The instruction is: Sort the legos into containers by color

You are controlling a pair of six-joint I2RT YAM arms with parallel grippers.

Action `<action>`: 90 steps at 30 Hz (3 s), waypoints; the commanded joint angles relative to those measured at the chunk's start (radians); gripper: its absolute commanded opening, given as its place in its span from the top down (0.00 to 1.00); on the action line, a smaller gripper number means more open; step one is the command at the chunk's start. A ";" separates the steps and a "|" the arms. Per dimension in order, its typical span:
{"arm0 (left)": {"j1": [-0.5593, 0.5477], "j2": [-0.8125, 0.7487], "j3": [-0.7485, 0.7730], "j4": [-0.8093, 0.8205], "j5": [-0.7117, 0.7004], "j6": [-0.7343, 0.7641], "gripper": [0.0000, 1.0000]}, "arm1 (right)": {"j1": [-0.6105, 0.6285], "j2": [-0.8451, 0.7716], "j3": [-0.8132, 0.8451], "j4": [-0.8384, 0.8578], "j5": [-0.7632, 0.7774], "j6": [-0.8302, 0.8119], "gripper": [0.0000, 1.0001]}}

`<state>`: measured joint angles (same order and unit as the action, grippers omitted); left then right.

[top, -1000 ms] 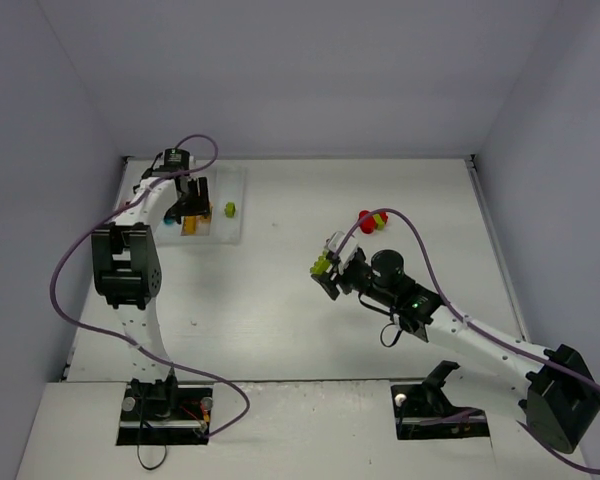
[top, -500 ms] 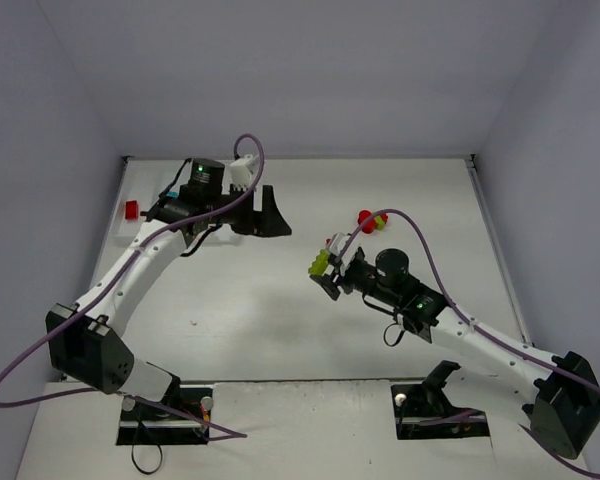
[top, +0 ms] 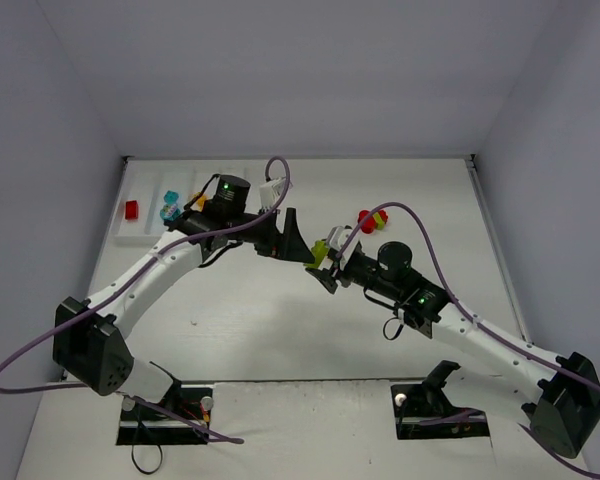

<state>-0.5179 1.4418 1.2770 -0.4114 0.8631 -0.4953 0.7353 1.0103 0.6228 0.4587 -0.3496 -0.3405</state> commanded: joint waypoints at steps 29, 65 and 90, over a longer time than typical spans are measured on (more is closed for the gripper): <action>-0.091 0.055 0.146 -0.050 -0.277 0.122 0.99 | 0.009 0.045 0.029 0.069 0.053 0.050 0.37; 0.357 0.993 1.068 -0.145 -0.905 0.285 0.61 | -0.056 0.093 -0.049 -0.049 0.422 0.460 0.30; 0.332 0.050 0.327 -0.156 -0.644 0.098 0.13 | -0.224 0.574 0.308 -0.209 0.477 0.560 0.00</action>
<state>-0.1864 1.5898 1.6985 -0.5503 0.1711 -0.3721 0.5156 1.5429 0.8570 0.2459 0.1223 0.1986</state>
